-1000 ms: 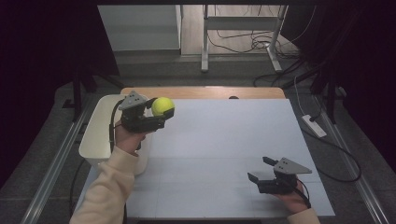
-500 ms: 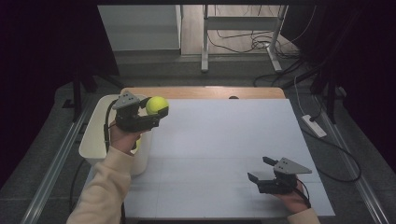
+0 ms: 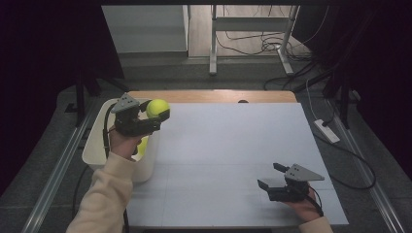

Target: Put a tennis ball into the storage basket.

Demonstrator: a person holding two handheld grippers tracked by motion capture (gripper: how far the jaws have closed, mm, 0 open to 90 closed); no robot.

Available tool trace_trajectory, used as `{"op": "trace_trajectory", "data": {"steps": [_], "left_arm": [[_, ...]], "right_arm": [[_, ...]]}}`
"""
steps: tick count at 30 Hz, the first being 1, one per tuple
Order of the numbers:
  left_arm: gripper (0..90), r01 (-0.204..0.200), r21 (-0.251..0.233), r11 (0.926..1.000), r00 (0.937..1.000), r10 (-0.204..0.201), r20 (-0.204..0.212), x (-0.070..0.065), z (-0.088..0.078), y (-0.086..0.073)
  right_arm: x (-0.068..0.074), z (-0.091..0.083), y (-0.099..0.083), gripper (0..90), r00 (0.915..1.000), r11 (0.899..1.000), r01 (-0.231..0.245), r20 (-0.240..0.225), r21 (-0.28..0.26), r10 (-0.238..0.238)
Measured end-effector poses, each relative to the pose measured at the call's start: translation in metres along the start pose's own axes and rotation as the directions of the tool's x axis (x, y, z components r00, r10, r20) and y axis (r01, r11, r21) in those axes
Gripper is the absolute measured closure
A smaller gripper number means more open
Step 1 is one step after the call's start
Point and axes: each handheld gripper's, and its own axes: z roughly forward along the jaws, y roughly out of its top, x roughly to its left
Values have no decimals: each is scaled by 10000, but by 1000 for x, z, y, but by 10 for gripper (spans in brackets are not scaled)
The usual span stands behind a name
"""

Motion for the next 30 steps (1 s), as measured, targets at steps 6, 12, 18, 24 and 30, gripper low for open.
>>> {"op": "trace_trajectory", "data": {"steps": [6, 12, 18, 24, 30], "left_arm": [[265, 47, -38, 10000, 9996, -48, -272, 6, -3, -2], [265, 165, -63, 9998, 9991, -167, -400, 11, -5, -3], [265, 287, -57, 9996, 9977, -290, -611, 18, -8, -5], [265, 324, 27, 9995, 9962, -321, -809, 24, -12, -8], [265, 481, 98, 9988, 9933, -468, -1052, 33, -15, -11]], "right_arm": [[0, 0, 0, 128, 10000, 10000, 24, -16, 7, -24], [0, 0, 0, 128, 10000, 10000, 20, -9, 8, -20], [0, 0, 0, 128, 10000, 10000, 18, -11, 7, -18], [1, 0, 0, 128, 10000, 10000, 34, -23, 18, -34], [1, 0, 0, 128, 10000, 10000, 28, -37, 5, -28]]}}
